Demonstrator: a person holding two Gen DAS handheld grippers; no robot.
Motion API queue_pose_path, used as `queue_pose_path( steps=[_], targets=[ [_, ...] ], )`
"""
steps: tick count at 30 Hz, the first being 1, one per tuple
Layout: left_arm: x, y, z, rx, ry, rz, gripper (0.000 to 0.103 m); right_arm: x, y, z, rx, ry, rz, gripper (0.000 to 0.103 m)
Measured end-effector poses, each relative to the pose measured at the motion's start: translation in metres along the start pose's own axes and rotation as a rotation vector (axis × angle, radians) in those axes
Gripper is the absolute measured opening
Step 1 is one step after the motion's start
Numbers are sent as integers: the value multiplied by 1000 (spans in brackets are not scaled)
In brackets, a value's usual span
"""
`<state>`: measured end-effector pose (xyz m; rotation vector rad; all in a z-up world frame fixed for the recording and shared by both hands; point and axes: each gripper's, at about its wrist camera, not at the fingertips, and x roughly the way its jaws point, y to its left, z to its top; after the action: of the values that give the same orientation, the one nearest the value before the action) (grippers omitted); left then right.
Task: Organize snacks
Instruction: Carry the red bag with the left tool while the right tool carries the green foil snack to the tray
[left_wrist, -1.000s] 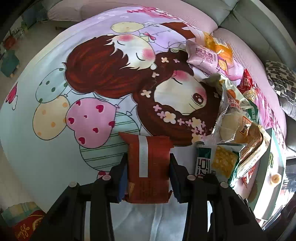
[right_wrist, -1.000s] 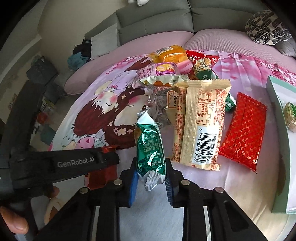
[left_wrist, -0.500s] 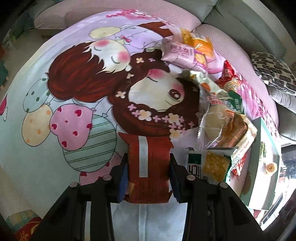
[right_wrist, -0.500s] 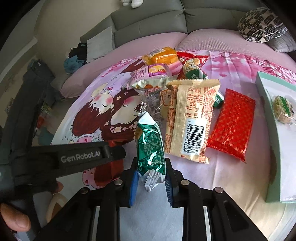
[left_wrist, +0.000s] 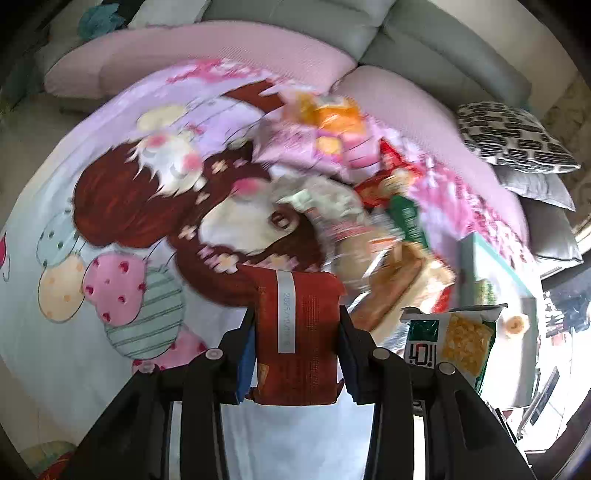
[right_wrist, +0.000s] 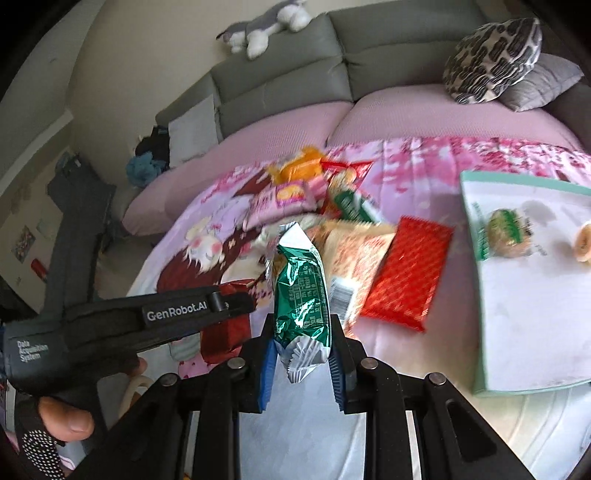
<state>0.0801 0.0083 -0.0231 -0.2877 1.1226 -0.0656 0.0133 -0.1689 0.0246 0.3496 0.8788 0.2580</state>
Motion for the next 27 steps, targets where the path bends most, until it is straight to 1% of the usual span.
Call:
queue_pose_path(
  steps=[2,5,9,12,15,18,21,24,27],
  targets=[
    [-4,-10,3,24,-15,-10,41,-6,-9,4,26,-24,-26,27],
    [-11,-24,7,62,-29,-42,41,-16,-32,13,88,-56,-98,27],
    [-12,-62,13,144,-51,-78,41,-33,-75,26,210,-109,-192,27],
    [-11,-90,13,197,-51,-111,41,-46,-102,34,274,-153,-240,27],
    [-7,-114,12,248,-47,-133,41,-59,-122,40,320,-193,-274,27],
    [0,-143,13,304,-33,-157,41,-68,-136,45,334,-217,-326,27],
    [6,-166,11,351,-24,-179,41,-72,-155,50,376,-236,-335,27],
    [13,-189,8,405,-17,-187,41,-79,-168,52,390,-250,-382,27],
    [22,-209,2,447,7,-186,41,-81,-185,54,421,-268,-390,27]
  ],
)
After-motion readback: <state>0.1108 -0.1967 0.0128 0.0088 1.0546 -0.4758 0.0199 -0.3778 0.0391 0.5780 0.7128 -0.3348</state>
